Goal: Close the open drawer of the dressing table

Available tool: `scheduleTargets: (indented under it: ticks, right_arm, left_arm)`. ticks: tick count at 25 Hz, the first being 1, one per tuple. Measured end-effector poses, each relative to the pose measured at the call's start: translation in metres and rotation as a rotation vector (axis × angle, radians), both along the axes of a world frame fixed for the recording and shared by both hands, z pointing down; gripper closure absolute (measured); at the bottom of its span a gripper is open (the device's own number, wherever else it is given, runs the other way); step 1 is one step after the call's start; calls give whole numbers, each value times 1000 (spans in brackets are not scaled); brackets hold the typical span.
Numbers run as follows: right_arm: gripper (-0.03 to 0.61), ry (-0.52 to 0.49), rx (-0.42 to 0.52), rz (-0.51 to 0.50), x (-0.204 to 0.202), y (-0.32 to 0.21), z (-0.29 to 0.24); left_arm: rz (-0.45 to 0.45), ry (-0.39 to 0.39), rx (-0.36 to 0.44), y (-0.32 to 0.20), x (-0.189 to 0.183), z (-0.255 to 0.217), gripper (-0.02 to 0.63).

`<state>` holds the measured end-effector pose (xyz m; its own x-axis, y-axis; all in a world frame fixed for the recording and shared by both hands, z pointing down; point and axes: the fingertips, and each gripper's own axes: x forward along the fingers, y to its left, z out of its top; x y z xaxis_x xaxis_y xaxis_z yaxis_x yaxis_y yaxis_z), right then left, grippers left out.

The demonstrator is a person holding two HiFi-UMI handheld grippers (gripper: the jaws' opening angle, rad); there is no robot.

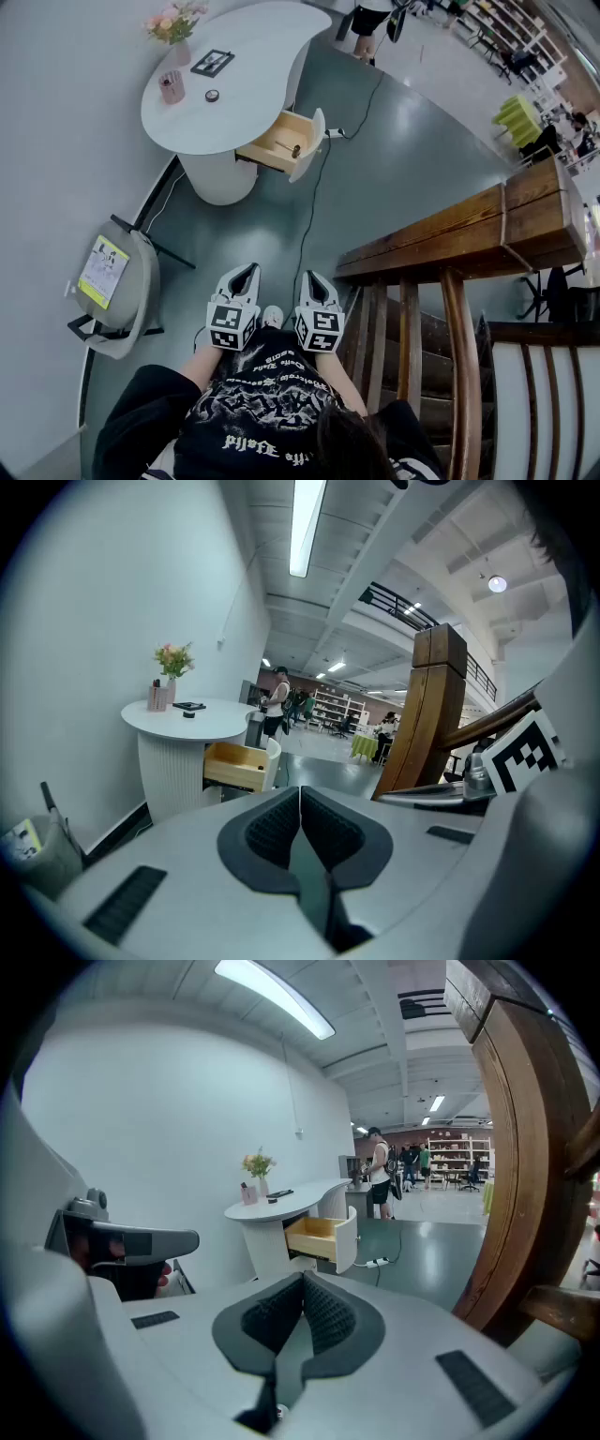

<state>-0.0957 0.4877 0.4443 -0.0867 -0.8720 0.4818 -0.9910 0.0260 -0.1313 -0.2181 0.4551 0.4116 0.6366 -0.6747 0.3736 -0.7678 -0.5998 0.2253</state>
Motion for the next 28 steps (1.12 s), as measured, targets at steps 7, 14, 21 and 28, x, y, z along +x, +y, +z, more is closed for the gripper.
scheduleTargets:
  ticks: [7,14,21,28]
  right_arm:
    - [552,5,-9,22,-4,-8,1]
    - [552,-46,43,84,-5,-28,-2]
    - [552,-64,67,146,-18,-45,-2]
    - [552,-46,75,152,-26,-62,-5]
  left_arm:
    - [15,7,-3,-14,-9,0,588]
    - [27,24,-1,-38,-21,5,588]
    - [62,22,1,-57,-45,10,588]
    - [84,36,1,-71,-51,11,588]
